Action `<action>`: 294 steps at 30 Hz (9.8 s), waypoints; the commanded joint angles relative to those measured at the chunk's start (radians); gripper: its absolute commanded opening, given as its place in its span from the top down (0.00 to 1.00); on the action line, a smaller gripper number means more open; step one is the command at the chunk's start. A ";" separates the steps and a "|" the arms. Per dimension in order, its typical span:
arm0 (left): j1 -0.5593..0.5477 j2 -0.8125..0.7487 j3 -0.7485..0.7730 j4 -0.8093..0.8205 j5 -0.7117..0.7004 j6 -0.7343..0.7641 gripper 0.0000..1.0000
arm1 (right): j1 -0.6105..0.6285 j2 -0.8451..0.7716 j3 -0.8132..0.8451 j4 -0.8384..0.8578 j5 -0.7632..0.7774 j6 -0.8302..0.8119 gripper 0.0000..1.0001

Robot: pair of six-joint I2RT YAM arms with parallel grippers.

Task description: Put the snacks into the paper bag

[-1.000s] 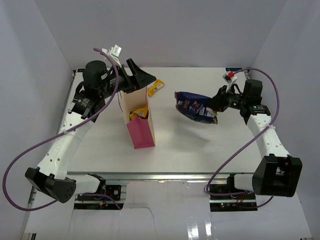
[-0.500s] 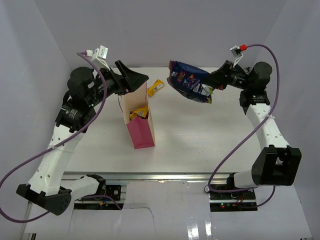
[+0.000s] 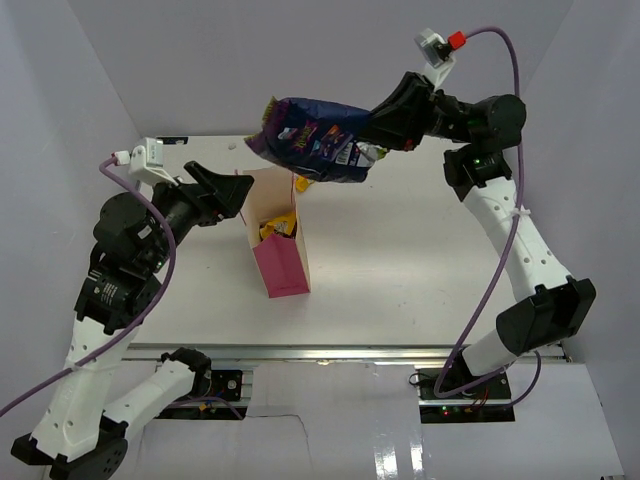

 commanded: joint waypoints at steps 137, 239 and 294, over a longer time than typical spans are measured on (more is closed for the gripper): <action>0.367 0.431 0.509 -0.120 0.682 0.095 1.00 | -0.155 -0.393 -0.648 -0.347 0.481 -1.235 0.10; 0.361 -0.190 -0.272 0.068 0.137 0.118 0.11 | -0.023 0.561 -0.054 -0.576 0.506 -1.017 0.92; 0.361 -0.431 -0.373 -0.083 0.103 0.069 0.09 | 0.037 -0.326 -0.389 -0.958 1.322 -1.168 0.10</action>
